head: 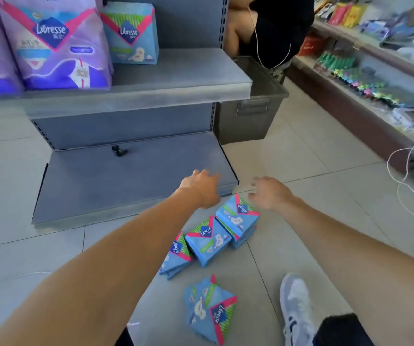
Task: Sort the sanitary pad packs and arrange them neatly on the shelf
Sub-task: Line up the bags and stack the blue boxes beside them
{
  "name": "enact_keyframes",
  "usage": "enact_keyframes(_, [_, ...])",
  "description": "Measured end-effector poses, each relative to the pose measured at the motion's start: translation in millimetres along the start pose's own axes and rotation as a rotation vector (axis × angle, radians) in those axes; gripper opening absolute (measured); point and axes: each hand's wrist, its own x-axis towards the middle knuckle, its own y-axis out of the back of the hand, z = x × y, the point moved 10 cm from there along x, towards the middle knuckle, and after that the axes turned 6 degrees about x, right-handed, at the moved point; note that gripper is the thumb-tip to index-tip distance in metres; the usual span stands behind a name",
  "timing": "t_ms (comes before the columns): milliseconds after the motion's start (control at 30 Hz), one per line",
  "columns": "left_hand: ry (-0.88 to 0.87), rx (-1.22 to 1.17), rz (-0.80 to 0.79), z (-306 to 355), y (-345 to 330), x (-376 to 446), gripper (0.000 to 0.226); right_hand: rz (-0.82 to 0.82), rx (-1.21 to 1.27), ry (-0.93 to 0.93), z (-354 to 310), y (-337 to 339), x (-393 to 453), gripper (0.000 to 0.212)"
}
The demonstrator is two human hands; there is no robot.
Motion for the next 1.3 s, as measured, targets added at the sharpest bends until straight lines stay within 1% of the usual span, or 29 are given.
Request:
enact_keyframes(100, [-0.003,-0.026,-0.067,9,-53,25,0.059,-0.038,0.126,-0.123,28,-50,16,0.048])
enact_keyframes(200, [-0.015,-0.033,-0.174,21,-108,46,0.066,-0.102,0.363,-0.279,64,-111,19,0.052])
enact_keyframes(267, [-0.012,-0.047,-0.236,28,-137,54,0.069,-0.13,0.537,-0.434,87,-143,15,0.062])
enact_keyframes(300, [-0.004,-0.07,-0.252,31,-147,60,0.071,-0.145,0.618,-0.515,97,-155,15,0.068])
enact_keyframes(367, [0.025,-0.151,-0.261,35,-159,72,0.076,-0.176,0.792,-0.652,110,-179,17,0.069])
enact_keyframes(467, [0.034,-0.227,-0.242,44,-166,88,0.075,-0.186,1.004,-0.752,113,-197,24,0.068])
enact_keyframes(500, [0.033,-0.229,-0.23,47,-167,91,0.073,-0.175,1.052,-0.755,113,-200,29,0.065])
enact_keyframes(600, [0.031,-0.211,-0.189,51,-167,94,0.064,-0.104,1.184,-0.719,113,-202,42,0.046])
enact_keyframes(667, [0.032,-0.211,-0.181,51,-168,91,0.058,-0.068,1.226,-0.715,118,-201,45,0.036])
enact_keyframes(733, [0.029,-0.201,-0.195,50,-171,87,0.058,-0.097,1.303,-0.712,119,-200,43,0.029])
enact_keyframes(800, [0.015,-0.183,-0.212,49,-174,87,0.06,-0.167,1.384,-0.703,121,-198,38,0.031])
enact_keyframes(833, [0.009,-0.177,-0.215,47,-176,89,0.061,-0.192,1.388,-0.701,125,-196,36,0.037])
enact_keyframes(900, [0.021,-0.178,-0.219,42,-178,97,0.061,-0.193,1.37,-0.699,142,-190,31,0.049])
enact_keyframes(933, [0.036,-0.181,-0.222,39,-179,102,0.061,-0.185,1.361,-0.694,152,-186,29,0.05])
enact_keyframes(1100, [0.08,-0.224,-0.311,36,-194,123,0.076,-0.134,1.33,-0.688,211,-171,4,0.043])
enact_keyframes(1167, [0.07,-0.234,-0.32,43,-199,130,0.076,-0.123,1.337,-0.694,229,-168,-5,0.039])
enact_keyframes(1300, [0.08,-0.222,-0.325,51,-205,133,0.076,-0.121,1.353,-0.708,244,-172,-15,0.041])
